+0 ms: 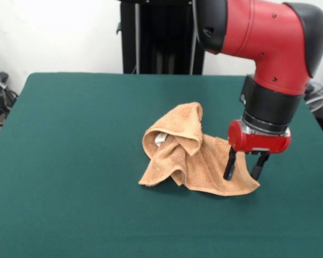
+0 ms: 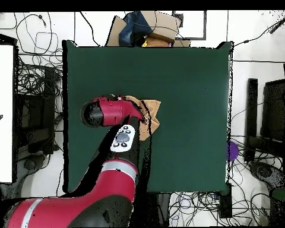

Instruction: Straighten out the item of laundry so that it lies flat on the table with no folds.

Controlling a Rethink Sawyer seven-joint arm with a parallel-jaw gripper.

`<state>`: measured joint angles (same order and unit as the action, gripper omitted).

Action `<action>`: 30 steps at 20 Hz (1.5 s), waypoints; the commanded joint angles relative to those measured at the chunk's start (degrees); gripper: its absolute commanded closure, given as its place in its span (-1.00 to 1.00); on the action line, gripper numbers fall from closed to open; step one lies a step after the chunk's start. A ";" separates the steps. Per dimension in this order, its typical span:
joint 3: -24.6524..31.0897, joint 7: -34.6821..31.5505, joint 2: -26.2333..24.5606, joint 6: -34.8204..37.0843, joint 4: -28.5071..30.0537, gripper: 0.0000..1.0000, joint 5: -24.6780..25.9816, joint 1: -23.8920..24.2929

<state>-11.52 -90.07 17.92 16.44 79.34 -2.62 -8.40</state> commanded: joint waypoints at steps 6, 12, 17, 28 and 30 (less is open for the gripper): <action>4.65 -14.45 -1.02 -0.71 6.95 -1.00 -3.38 -0.29; 4.29 -14.55 -1.08 -1.96 8.05 -1.00 -3.16 -0.94; 3.82 -13.97 -1.35 -2.55 6.74 -1.00 -2.84 -1.34; 2.78 -14.79 -0.16 3.23 1.16 -1.00 -6.75 -1.61; 2.49 -14.64 -0.31 2.53 1.96 -1.00 -6.86 -2.25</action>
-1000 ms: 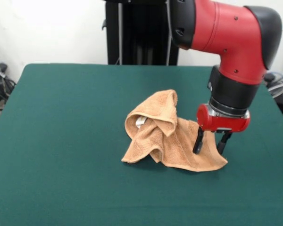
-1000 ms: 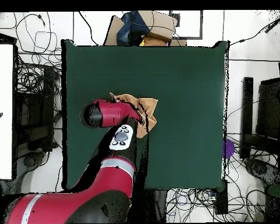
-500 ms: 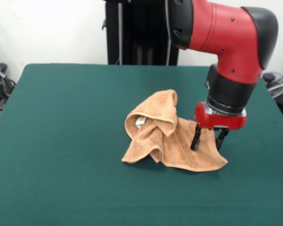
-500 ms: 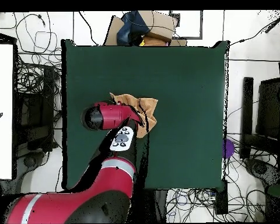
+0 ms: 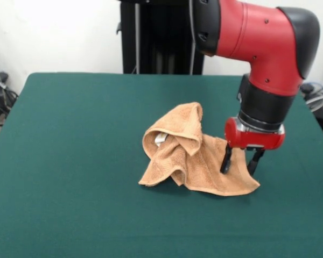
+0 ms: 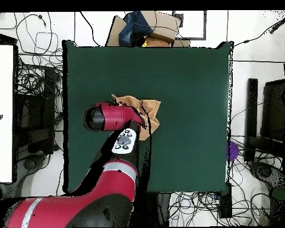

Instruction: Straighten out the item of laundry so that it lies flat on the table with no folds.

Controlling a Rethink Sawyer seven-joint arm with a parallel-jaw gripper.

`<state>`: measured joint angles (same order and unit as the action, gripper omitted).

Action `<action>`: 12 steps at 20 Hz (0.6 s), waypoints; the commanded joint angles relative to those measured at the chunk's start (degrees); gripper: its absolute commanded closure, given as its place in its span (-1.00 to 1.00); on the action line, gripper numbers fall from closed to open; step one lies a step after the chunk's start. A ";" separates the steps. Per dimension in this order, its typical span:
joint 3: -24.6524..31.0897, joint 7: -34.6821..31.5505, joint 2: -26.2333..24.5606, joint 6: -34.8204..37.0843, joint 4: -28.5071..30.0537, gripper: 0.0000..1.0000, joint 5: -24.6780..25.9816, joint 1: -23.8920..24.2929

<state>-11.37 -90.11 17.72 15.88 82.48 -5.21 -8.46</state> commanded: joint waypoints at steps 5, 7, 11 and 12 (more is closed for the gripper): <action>1.20 -15.02 -1.29 3.63 -2.01 -1.00 -5.49 -4.26; 1.13 -14.95 -1.45 4.06 -2.55 -1.00 -6.13 -4.64; 1.04 -14.90 -2.11 3.45 -2.97 -1.00 -7.02 -5.25; 1.00 -14.82 -2.33 3.34 -3.04 -1.00 -7.19 -5.34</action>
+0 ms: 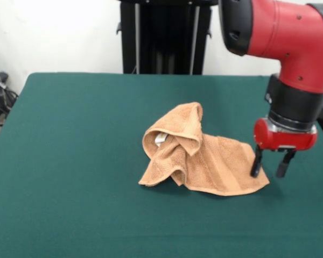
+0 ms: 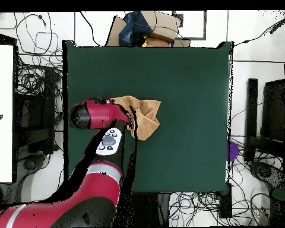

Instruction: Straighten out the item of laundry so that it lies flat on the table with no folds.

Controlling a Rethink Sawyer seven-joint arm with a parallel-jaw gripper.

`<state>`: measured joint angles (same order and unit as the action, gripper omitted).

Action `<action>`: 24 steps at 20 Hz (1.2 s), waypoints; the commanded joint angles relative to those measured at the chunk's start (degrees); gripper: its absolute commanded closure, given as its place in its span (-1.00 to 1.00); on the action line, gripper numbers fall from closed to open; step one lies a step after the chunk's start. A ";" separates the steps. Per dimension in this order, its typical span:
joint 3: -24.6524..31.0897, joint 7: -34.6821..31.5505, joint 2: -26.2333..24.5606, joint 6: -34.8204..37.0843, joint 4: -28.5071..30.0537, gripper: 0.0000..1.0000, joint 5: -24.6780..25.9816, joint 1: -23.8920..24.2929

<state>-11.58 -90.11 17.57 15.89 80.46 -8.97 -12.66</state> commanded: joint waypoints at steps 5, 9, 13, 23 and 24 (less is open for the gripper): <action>0.76 -14.04 -2.24 0.85 -0.20 -1.00 -3.28 -1.59; -1.60 -13.45 -2.77 0.51 -0.83 -1.00 -2.24 -2.90; -3.03 -13.25 -3.41 0.95 -1.31 -1.00 -1.92 -3.63; -9.33 -13.83 -4.35 0.90 -1.35 -1.00 -1.56 -6.77; -9.59 -13.95 -4.63 0.98 -1.43 -1.00 -1.74 -6.99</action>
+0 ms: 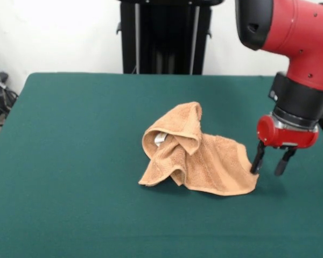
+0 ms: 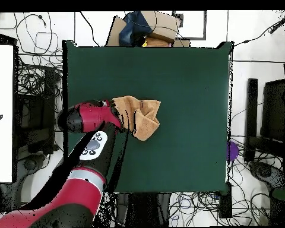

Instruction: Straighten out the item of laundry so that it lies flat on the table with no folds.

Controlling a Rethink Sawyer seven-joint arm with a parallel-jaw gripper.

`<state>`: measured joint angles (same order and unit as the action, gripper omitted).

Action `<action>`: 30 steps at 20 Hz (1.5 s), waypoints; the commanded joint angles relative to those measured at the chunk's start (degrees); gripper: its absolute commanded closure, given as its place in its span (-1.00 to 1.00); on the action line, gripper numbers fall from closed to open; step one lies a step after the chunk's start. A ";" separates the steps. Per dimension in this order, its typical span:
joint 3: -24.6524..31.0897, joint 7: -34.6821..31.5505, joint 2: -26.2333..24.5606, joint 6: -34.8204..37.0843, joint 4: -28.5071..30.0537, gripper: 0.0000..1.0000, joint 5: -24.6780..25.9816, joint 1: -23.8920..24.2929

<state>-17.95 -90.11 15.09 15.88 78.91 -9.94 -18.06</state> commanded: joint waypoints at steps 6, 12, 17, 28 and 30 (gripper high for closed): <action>-5.18 -14.86 -3.45 0.50 -0.61 -1.00 -1.67 -2.84; -6.43 -14.40 -3.72 1.83 -1.49 -1.00 -1.96 -3.35; -6.09 -14.15 -4.19 1.51 -1.81 -1.00 -2.25 -3.03; -5.12 -13.74 -3.75 4.79 -1.99 -1.00 -2.91 -2.66; -5.11 -13.67 -3.81 5.77 -2.34 -1.00 -3.08 -2.61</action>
<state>-25.73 -90.11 12.51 15.89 76.75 -10.10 -21.20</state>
